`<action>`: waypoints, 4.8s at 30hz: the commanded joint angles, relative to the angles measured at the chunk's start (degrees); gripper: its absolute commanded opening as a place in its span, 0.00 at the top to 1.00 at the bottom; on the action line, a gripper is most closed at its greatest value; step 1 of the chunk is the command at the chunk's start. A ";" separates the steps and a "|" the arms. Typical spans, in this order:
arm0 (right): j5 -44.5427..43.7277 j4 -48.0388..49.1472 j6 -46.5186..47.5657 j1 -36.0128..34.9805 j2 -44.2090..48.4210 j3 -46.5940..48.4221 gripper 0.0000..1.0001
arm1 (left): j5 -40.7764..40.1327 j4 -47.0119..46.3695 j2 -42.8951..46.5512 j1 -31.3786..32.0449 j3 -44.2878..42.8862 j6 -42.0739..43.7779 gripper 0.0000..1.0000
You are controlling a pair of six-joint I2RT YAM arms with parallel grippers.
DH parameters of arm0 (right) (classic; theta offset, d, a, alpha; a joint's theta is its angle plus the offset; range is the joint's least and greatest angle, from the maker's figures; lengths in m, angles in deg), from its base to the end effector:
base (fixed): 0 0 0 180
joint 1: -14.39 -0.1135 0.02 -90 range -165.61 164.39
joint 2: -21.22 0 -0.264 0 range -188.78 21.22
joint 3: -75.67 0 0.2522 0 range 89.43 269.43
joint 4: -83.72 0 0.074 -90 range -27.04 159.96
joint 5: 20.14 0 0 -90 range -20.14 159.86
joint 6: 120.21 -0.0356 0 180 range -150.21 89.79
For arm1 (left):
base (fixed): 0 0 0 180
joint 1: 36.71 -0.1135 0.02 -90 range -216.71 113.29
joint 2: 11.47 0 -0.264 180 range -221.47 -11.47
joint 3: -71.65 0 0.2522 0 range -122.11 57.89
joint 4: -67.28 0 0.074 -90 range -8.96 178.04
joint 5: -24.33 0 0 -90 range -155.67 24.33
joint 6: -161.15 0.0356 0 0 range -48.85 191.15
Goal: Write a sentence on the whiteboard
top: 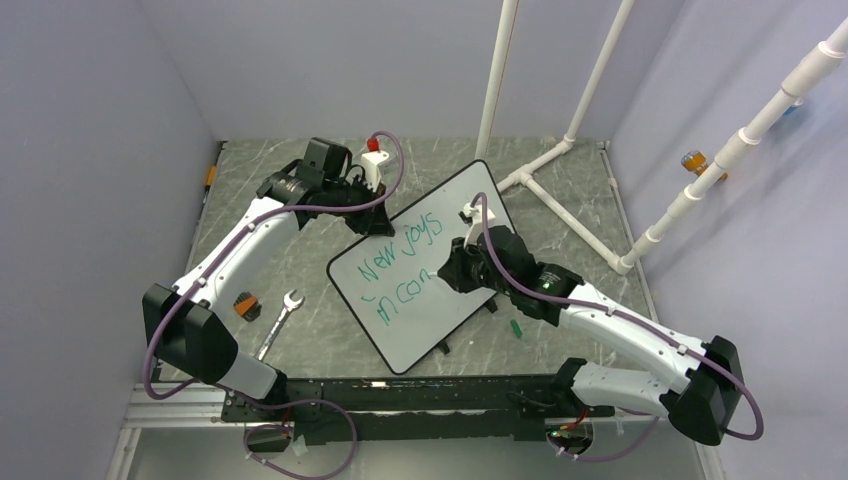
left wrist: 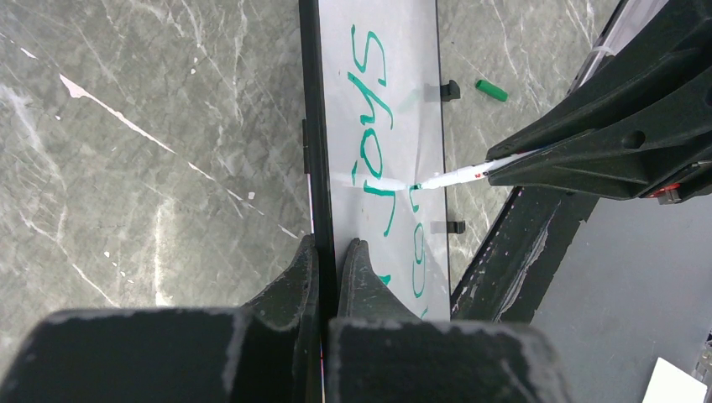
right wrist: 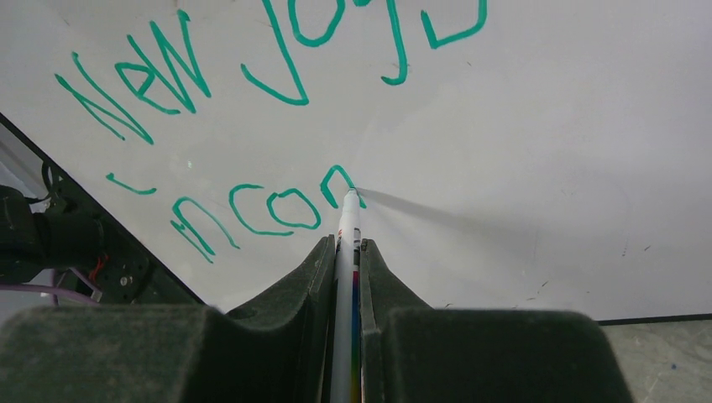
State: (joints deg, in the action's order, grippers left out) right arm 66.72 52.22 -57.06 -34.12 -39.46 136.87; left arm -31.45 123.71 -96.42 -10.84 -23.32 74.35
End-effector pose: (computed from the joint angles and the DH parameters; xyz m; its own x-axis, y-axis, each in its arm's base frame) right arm 0.1584 0.1761 0.2896 -0.6280 -0.0294 -0.7777 -0.4855 0.7957 0.3621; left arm 0.2760 -0.1561 0.3454 -0.6111 0.3476 -0.7112 0.7450 0.5563 -0.3682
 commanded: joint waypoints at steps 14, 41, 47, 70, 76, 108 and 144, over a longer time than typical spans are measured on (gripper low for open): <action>-3.30 -0.12 2.43 1.58 -2.87 6.22 1.00 | -4.76 0.31 0.35 2.21 1.40 7.87 1.00; -0.07 0.55 -2.40 2.87 2.91 -4.17 1.00 | -5.12 0.34 0.39 2.25 1.35 7.96 1.00; -0.48 -1.10 -1.72 2.84 3.65 -2.79 1.00 | -5.34 0.34 0.11 2.25 1.31 7.88 1.00; -2.72 -2.63 3.42 5.22 1.56 6.99 1.00 | -5.19 -1.77 1.19 2.24 2.16 6.91 1.00; -1.65 -1.63 2.60 5.46 2.28 5.22 1.00 | -5.59 -2.33 1.62 2.21 2.52 6.53 1.00; 1.20 0.95 1.03 5.62 0.96 0.13 1.00 | -6.27 -1.98 1.88 2.22 2.28 6.82 1.00; 2.00 2.84 1.69 5.61 1.19 5.60 1.00 | -7.21 -1.27 1.88 2.25 2.01 6.93 1.00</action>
State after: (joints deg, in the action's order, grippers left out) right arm 68.88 52.00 -56.43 -28.74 -36.73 139.16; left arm -32.54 122.20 -94.84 -9.96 -22.14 73.67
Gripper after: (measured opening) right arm 0.150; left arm 0.034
